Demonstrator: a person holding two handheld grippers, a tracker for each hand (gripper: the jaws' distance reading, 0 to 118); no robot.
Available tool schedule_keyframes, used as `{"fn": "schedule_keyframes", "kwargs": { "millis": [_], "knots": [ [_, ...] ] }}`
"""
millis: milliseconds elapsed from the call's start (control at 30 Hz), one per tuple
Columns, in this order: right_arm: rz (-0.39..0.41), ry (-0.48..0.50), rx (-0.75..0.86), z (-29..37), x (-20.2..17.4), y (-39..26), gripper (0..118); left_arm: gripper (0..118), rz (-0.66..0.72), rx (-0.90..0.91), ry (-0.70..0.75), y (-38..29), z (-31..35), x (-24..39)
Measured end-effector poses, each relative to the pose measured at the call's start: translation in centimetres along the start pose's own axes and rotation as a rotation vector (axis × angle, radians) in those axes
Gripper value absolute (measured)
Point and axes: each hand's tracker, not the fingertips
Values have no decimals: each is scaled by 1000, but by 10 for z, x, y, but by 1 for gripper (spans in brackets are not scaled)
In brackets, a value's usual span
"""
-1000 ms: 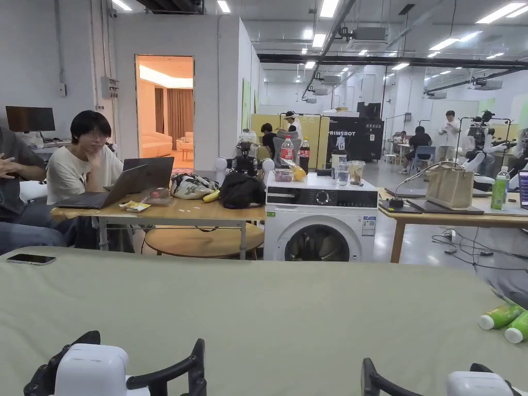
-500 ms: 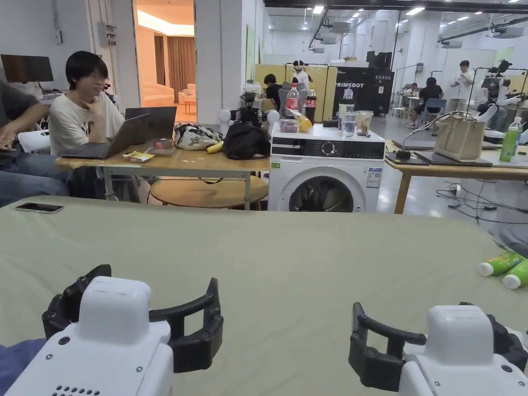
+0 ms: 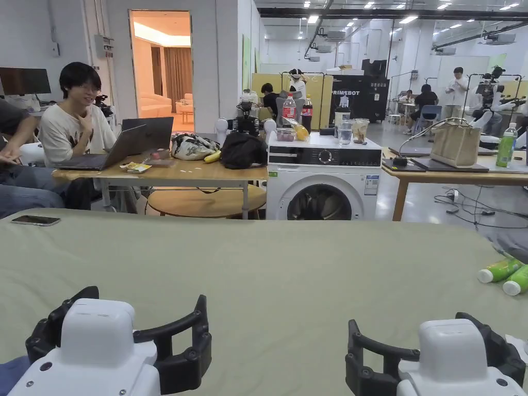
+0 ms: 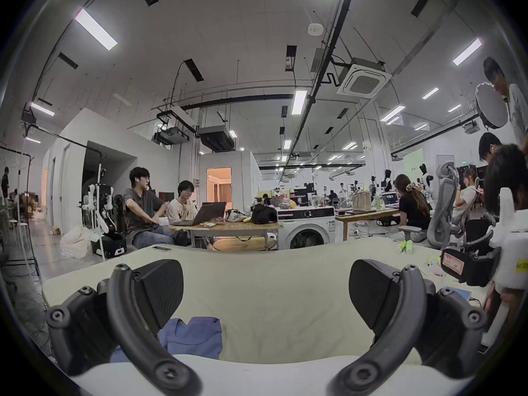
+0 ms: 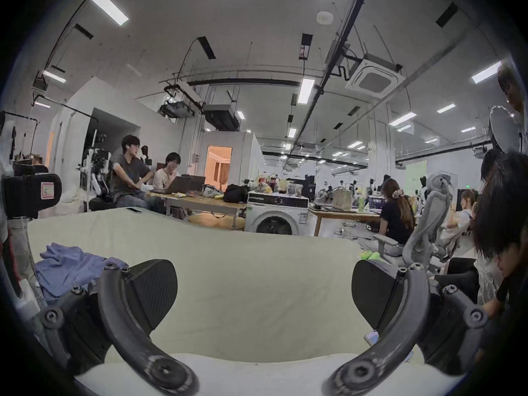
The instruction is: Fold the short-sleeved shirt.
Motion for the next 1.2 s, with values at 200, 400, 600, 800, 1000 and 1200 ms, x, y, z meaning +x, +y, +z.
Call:
{"fn": "schedule_keyframes", "kwargs": {
  "millis": [200,400,600,800,1000,1200],
  "knots": [
    [-13,24,6,1,0,3,118,114,-69,-5,16,1,0,9],
    [18,38,18,3,-1,6,64,92,-93,26,-2,4,5,11],
    [-24,33,6,1,1,4,0,0,-19,3,-49,7,4,2],
    [-49,50,-8,-2,3,4,0,0,25,-20,24,7,1,-9],
    [-68,131,5,-27,-26,15,0,0,36,-15,71,15,10,-32],
    [-58,287,-16,-48,-84,19,0,0,5,-68,206,20,31,-71]
  ]
}}
